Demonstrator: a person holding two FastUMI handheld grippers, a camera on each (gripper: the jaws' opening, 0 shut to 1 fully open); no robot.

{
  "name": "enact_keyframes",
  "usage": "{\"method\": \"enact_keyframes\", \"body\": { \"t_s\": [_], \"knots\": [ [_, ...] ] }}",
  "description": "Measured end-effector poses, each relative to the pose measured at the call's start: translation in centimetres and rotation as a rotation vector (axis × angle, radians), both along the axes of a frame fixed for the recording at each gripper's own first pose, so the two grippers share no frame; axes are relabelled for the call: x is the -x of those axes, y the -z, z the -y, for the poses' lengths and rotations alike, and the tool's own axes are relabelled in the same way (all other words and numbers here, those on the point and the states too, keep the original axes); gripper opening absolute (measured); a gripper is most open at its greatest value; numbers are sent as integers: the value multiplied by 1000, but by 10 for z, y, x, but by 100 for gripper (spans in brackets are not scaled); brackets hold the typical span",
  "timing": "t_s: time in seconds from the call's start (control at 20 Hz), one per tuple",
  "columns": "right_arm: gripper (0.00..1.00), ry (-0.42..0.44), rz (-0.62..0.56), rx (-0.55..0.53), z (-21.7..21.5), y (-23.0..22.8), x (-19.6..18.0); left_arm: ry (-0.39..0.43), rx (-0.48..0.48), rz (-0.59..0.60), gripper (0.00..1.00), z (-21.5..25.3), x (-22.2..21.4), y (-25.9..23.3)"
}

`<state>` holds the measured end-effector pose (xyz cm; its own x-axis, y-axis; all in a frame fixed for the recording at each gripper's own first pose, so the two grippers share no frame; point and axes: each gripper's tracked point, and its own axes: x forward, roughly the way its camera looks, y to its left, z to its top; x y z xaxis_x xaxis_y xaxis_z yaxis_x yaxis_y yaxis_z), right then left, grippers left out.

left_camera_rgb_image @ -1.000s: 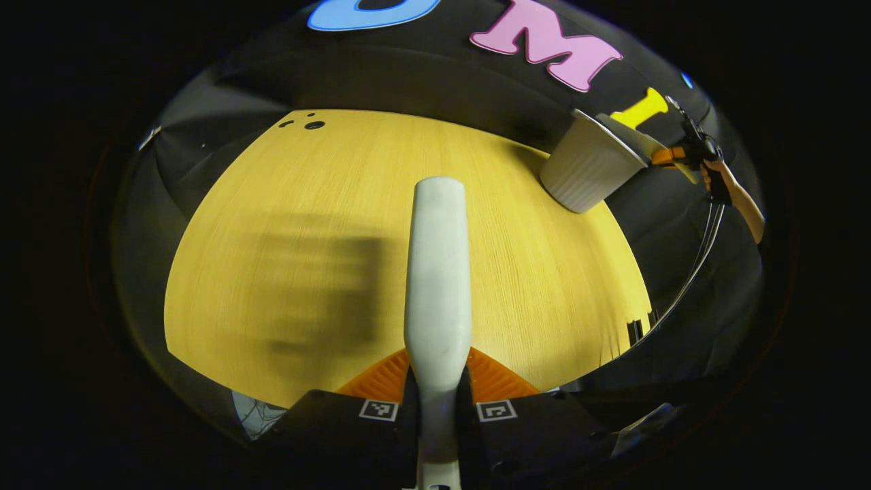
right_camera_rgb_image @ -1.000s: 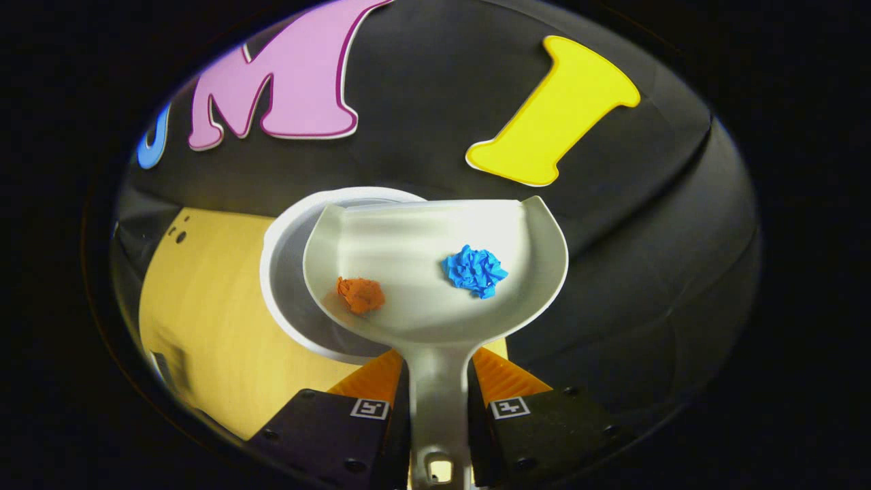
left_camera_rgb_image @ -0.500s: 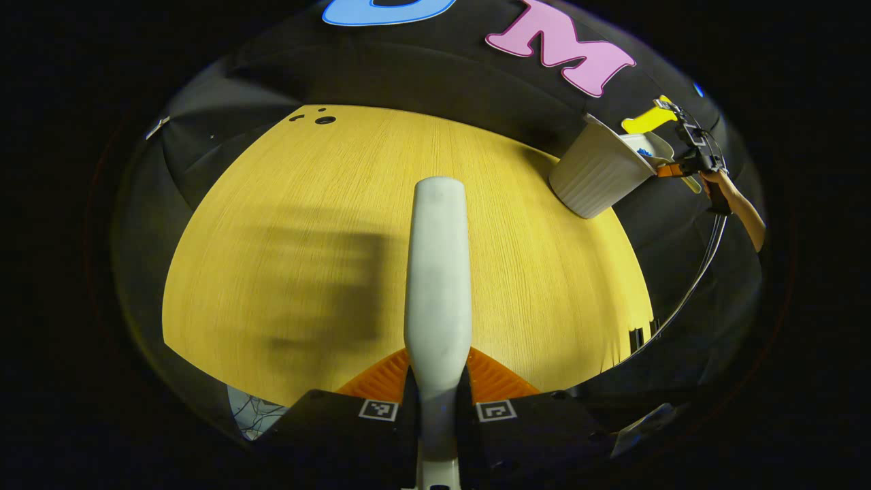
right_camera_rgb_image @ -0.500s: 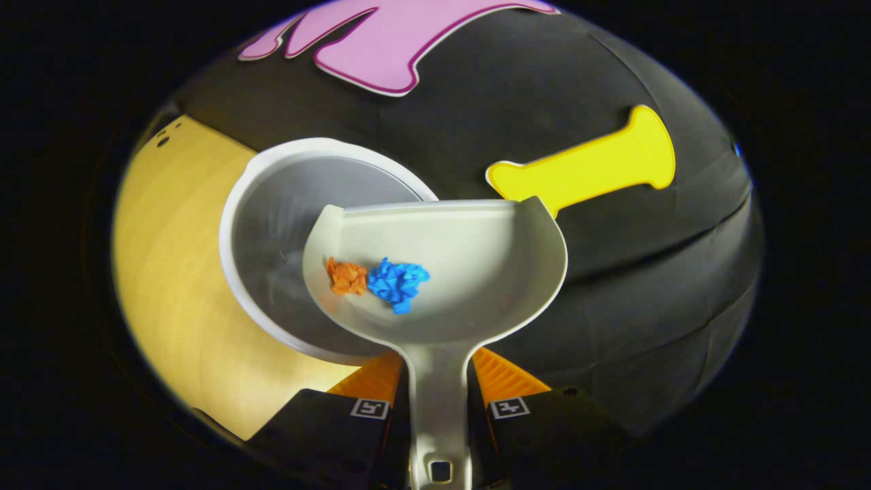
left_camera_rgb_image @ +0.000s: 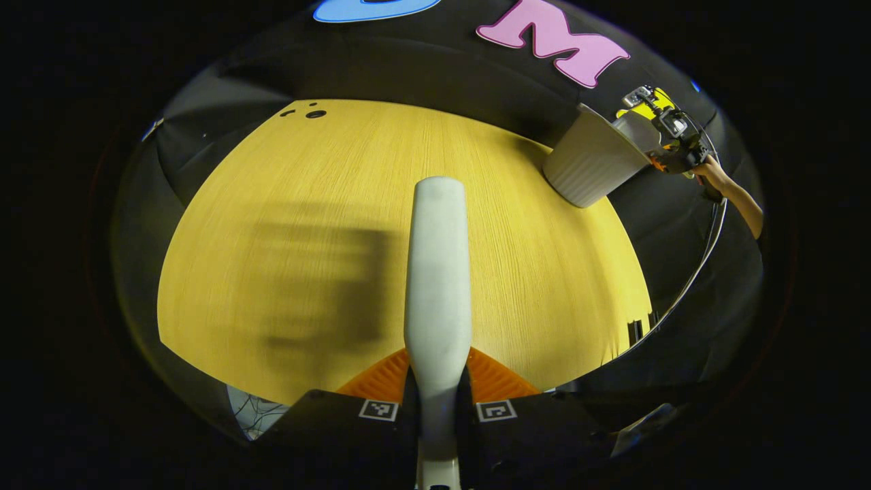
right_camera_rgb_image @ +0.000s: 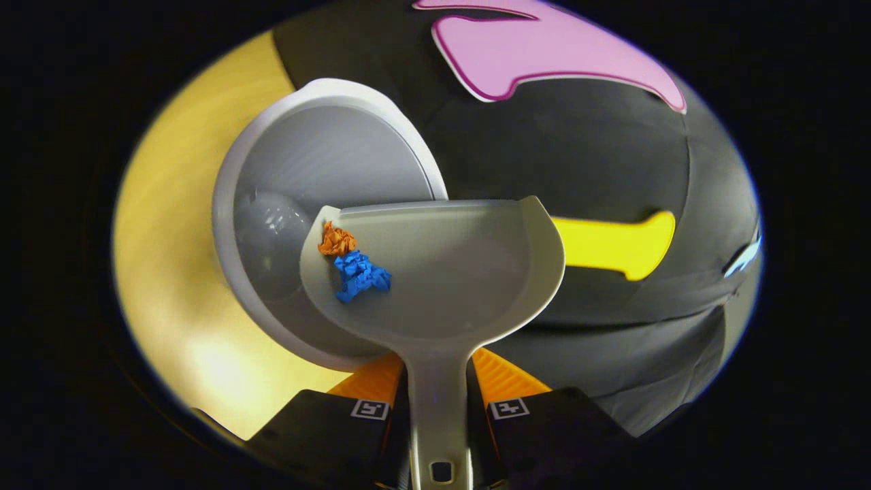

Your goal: Pick up the small broom and dustpan from the desktop, sweep the trash into the dustpan with the broom, and then empty the trash into the garbage bin.

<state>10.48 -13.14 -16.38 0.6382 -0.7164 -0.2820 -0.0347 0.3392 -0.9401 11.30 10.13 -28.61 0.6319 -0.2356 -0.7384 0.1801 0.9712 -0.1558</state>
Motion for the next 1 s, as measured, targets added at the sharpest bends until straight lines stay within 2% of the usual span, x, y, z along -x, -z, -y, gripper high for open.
{"method": "enact_keyframes", "body": {
  "t_s": [0.05,0.1,0.2,0.25,0.45,0.6,0.65,0.75,0.85,1.0],
  "knots": [
    [34,-16,-11,61,-6,-9,-2,-1,1,-2,27,1,1,1],
    [34,-37,-24,119,-12,-15,1,-2,1,-5,28,1,2,1],
    [43,-76,-58,221,-11,-19,0,-4,-5,-8,28,0,4,2],
    [39,-94,-71,264,-9,-21,-1,-5,-8,-8,27,0,4,3],
    [38,-171,-108,424,5,-27,-3,-18,0,-12,27,2,6,4],
    [38,-256,-195,639,-4,-33,-4,-15,-8,-19,26,4,7,8],
    [38,-265,-197,676,-4,-35,-5,-15,-11,-17,27,4,7,7],
    [38,-247,-181,631,-2,-33,-4,-17,-6,-14,27,7,6,7],
    [36,-209,-162,516,7,-28,3,-12,-8,-15,27,9,8,8],
    [39,-182,-94,354,11,-25,6,-15,-22,-15,27,8,7,7]
  ]
}}
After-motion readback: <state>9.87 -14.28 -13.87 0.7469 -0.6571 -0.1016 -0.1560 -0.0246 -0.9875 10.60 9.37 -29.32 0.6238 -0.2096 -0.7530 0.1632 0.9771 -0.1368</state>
